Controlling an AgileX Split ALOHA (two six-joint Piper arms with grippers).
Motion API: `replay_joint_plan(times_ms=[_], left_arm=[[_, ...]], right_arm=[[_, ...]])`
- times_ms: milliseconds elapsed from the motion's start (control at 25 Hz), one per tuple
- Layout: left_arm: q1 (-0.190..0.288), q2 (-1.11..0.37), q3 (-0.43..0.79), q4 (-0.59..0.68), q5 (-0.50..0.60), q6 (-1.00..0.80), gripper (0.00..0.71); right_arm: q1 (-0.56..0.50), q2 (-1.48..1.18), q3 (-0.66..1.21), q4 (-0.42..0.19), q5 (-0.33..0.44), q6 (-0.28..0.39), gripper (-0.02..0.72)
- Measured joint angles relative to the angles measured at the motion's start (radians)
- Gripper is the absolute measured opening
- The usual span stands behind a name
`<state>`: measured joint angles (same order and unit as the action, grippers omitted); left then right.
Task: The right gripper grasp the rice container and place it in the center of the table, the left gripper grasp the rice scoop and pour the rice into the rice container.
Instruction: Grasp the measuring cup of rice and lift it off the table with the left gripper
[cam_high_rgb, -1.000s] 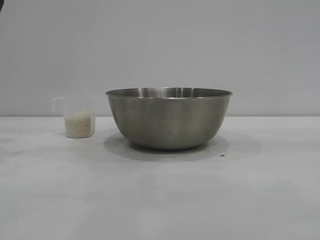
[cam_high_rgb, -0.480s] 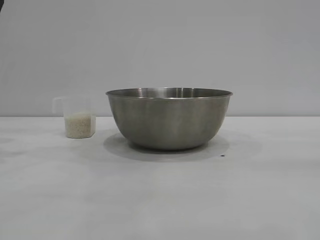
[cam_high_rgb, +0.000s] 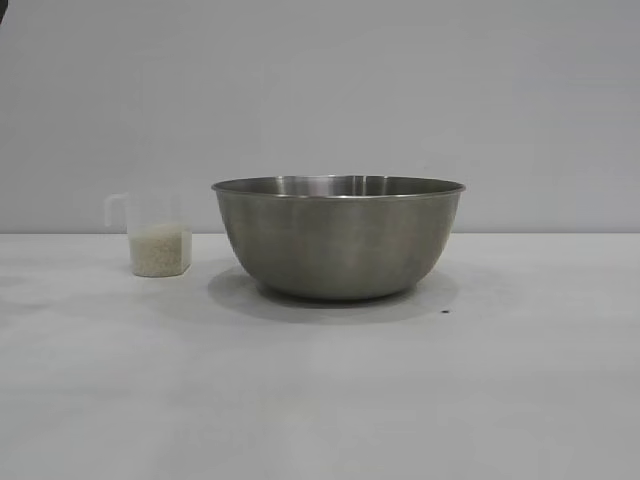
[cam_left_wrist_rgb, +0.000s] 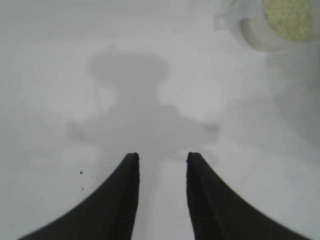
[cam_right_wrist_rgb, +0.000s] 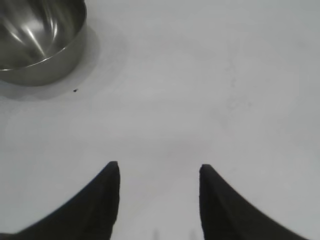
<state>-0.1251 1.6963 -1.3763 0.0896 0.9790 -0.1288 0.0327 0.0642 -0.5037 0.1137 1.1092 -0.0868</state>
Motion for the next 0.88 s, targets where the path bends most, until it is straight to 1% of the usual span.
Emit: replay_joint_plan(times_ms=[120, 240, 880], left_arm=[[0.0, 0.0, 0.0, 0.0, 0.0, 0.0, 0.233], [0.0, -0.002, 0.0, -0.001, 0.0, 0.0, 0.233], [0.0, -0.002, 0.0, -0.002, 0.013, 0.0, 0.233]], right_arm=[[0.0, -0.072, 0.009, 0.0, 0.021, -0.005, 0.315], [0.0, -0.08, 0.015, 0.0, 0.029, -0.009, 0.315], [0.0, -0.08, 0.015, 0.0, 0.029, -0.011, 0.315]])
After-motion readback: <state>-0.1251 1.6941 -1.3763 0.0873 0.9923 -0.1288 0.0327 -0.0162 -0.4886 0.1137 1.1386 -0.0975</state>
